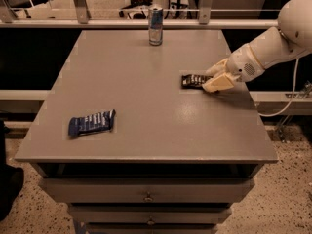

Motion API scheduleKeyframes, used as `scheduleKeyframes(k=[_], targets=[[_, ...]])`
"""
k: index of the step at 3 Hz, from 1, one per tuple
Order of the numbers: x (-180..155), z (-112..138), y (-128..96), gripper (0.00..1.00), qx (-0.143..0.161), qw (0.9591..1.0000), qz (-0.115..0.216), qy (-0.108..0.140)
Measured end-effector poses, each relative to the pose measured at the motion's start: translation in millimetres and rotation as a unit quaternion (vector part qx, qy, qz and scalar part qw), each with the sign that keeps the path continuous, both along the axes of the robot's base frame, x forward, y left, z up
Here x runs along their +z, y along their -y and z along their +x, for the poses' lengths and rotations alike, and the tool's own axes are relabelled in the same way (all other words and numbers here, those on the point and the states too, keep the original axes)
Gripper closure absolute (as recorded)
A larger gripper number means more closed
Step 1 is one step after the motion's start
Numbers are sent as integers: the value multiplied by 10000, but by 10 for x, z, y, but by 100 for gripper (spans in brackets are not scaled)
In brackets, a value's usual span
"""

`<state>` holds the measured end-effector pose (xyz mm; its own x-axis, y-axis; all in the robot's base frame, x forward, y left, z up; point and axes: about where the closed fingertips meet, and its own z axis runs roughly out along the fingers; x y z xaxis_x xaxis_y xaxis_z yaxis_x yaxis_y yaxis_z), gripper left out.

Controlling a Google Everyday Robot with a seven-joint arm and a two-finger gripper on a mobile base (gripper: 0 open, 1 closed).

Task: Move rxbar chocolate near rxbar blueberry

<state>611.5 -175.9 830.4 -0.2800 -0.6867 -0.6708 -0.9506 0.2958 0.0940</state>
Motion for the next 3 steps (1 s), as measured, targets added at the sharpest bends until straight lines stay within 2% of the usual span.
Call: scheduleKeyframes(k=[3], targets=[[2,0,1,100,-1,10000,1,3]])
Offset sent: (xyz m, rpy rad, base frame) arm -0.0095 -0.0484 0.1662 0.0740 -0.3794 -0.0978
